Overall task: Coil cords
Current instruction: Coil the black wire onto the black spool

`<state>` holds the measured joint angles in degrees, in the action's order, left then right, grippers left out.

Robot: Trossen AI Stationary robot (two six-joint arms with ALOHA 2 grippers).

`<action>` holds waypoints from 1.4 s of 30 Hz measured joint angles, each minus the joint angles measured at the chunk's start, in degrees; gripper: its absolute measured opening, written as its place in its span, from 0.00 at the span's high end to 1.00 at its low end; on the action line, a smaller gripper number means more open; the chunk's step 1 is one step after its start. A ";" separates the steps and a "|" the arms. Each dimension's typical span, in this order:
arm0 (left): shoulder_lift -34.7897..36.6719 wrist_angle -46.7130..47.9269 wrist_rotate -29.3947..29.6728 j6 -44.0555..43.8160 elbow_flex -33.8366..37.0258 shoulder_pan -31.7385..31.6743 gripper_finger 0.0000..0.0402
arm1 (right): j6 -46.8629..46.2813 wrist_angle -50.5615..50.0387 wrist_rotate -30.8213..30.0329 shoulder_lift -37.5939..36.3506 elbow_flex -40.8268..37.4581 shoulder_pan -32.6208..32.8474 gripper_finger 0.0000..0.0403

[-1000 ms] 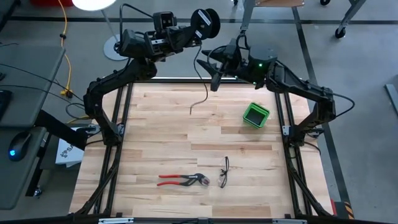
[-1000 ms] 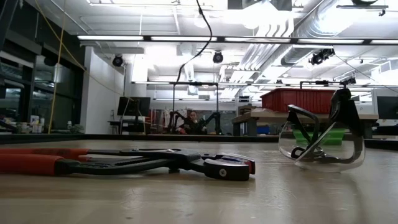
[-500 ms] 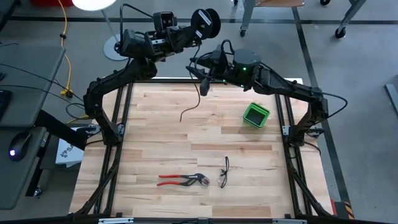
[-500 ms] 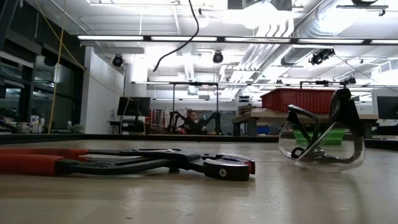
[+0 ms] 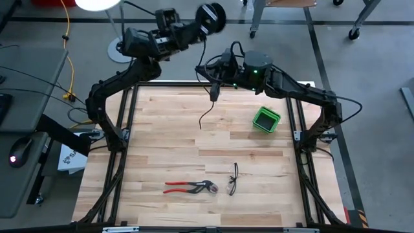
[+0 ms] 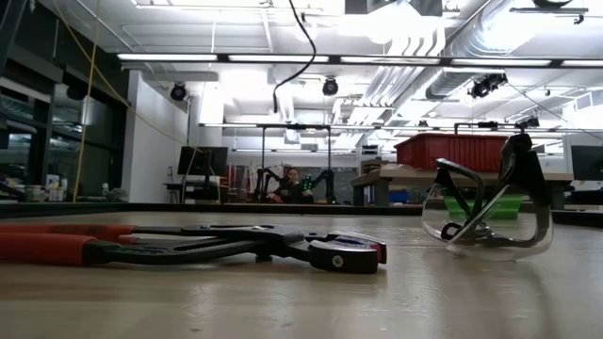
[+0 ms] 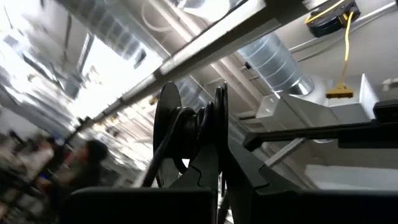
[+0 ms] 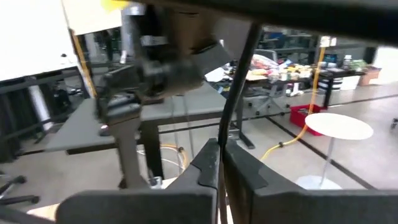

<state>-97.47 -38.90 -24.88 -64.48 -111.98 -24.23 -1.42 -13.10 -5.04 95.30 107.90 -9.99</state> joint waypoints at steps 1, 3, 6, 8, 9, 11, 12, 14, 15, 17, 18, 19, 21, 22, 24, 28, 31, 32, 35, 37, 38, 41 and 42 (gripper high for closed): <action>0.50 0.23 0.02 0.65 0.00 -0.84 1.00 | -0.09 -0.47 0.59 -0.39 0.00 0.22 0.99; 1.58 0.64 0.01 1.79 0.00 -2.73 1.00 | -0.25 -1.66 1.62 -1.37 0.01 0.94 1.00; 3.32 4.71 -0.20 4.58 0.00 -5.22 1.00 | -1.17 -3.60 2.47 -2.95 0.07 2.31 1.00; 4.47 9.04 -0.27 8.02 0.03 -6.51 1.00 | -1.21 -5.05 2.72 -3.82 0.07 3.18 1.00; 5.08 11.31 -0.30 10.08 0.05 -7.02 1.00 | -1.27 -5.77 2.72 -4.23 0.07 3.62 1.00; 6.55 16.17 -0.30 14.07 0.09 -7.79 1.00 | -1.34 -6.65 2.76 -5.08 0.07 4.40 1.00; 7.23 18.25 -0.29 15.84 0.09 -8.05 1.00 | -1.34 -6.96 2.90 -5.56 0.07 4.64 1.00; 8.65 22.52 -0.21 18.41 0.08 -8.40 1.00 | -1.37 -7.65 3.09 -6.32 0.07 4.91 1.00; 9.28 24.55 -0.09 19.37 0.07 -8.46 1.00 | -1.37 -8.05 3.17 -6.76 0.07 4.91 1.00; 10.54 29.51 -0.03 21.08 0.07 -8.50 1.00 | -1.39 -9.06 3.34 -7.31 0.05 4.93 1.00; 11.24 32.19 0.00 21.70 0.07 -8.50 1.00 | -1.55 -9.74 3.42 -7.64 0.01 4.91 1.00; 11.98 35.17 0.01 22.29 0.07 -8.50 1.00 | -1.56 -10.08 3.55 -7.92 0.00 4.93 1.00; 13.51 41.11 0.01 24.05 0.04 -8.50 1.00 | -1.56 -10.90 3.55 -8.78 0.00 4.94 1.00; 14.39 44.25 -0.01 24.97 0.04 -8.50 1.00 | -1.56 -11.18 3.54 -9.27 0.00 4.95 1.00; 15.96 50.10 -0.01 26.26 0.02 -8.50 1.00 | -1.32 -12.70 3.52 -10.08 0.00 4.95 1.00; 18.95 60.07 0.14 26.85 0.02 -8.50 1.00 | -1.15 -14.67 2.95 -11.35 -0.02 4.91 1.00; 20.47 66.04 0.12 26.78 -0.02 -8.50 1.00 | -0.60 -14.53 2.52 -12.27 -0.02 4.61 1.00; 20.83 68.03 0.10 26.70 -0.02 -8.50 1.00 | -0.27 -14.31 2.49 -12.47 -0.01 4.43 1.00; 21.13 73.15 0.09 25.96 -0.04 -8.42 1.00 | -0.05 -14.04 2.47 -12.83 0.00 4.22 1.00; 20.93 75.51 -0.10 24.91 -0.02 -7.86 1.00 | -0.05 -13.79 2.47 -12.80 0.00 3.91 1.00; 20.73 76.15 -0.64 24.51 -0.02 -7.47 1.00 | -0.04 -13.81 2.49 -12.80 0.00 3.72 1.00; 19.72 76.58 -5.76 21.72 -0.04 -6.25 1.00 | 0.37 -14.07 2.50 -12.80 0.00 3.12 1.00; 19.30 76.68 -7.68 20.45 -0.02 -5.73 1.00 | 0.38 -14.05 2.50 -12.80 0.00 2.86 1.00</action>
<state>-78.16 37.79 -32.56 -44.03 -112.01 -29.96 -1.04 -27.16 -2.54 82.50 107.90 -7.13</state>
